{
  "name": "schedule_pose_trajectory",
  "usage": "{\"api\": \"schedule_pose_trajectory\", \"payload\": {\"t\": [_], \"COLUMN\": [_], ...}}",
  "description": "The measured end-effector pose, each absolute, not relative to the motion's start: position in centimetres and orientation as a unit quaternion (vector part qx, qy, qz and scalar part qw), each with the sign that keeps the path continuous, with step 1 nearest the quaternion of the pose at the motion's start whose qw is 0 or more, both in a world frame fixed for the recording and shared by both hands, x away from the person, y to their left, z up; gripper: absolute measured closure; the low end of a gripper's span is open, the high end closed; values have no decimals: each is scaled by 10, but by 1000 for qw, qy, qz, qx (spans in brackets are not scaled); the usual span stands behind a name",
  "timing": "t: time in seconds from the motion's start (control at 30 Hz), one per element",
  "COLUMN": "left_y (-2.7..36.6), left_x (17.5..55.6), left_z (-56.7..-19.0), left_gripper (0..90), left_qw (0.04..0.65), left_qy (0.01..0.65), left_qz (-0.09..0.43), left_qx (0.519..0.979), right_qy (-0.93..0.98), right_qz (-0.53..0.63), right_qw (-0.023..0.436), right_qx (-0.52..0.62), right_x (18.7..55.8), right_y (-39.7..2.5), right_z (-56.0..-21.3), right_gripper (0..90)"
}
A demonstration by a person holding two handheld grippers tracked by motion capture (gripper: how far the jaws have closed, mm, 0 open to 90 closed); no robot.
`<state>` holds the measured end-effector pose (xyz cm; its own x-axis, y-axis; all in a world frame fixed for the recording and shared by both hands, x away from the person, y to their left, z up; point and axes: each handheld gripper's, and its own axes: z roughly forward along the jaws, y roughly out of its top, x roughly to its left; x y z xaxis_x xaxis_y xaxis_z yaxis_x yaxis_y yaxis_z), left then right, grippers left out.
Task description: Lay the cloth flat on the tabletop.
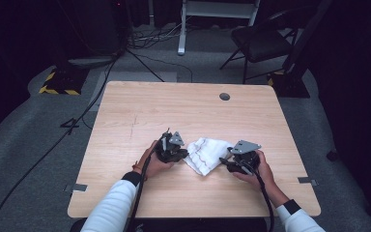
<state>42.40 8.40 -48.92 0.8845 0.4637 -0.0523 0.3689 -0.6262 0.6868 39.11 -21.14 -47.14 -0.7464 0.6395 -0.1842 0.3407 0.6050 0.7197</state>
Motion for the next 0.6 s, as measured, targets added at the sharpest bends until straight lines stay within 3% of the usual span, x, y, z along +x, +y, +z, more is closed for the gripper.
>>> {"api": "schedule_pose_trajectory", "payload": {"t": [0.3, 0.6], "left_y": [86, 87], "left_x": [391, 372], "left_z": [-487, -488], "left_gripper": [835, 834], "left_qw": [363, 361], "left_qy": [213, 208], "left_qz": [51, 43], "left_qx": [906, 908], "right_qy": [863, 895], "right_qz": [395, 390], "right_qw": [197, 157], "right_qx": [246, 148], "right_x": [374, 341], "right_y": [-203, -152], "right_z": [-453, -462], "right_gripper": [465, 437]}}
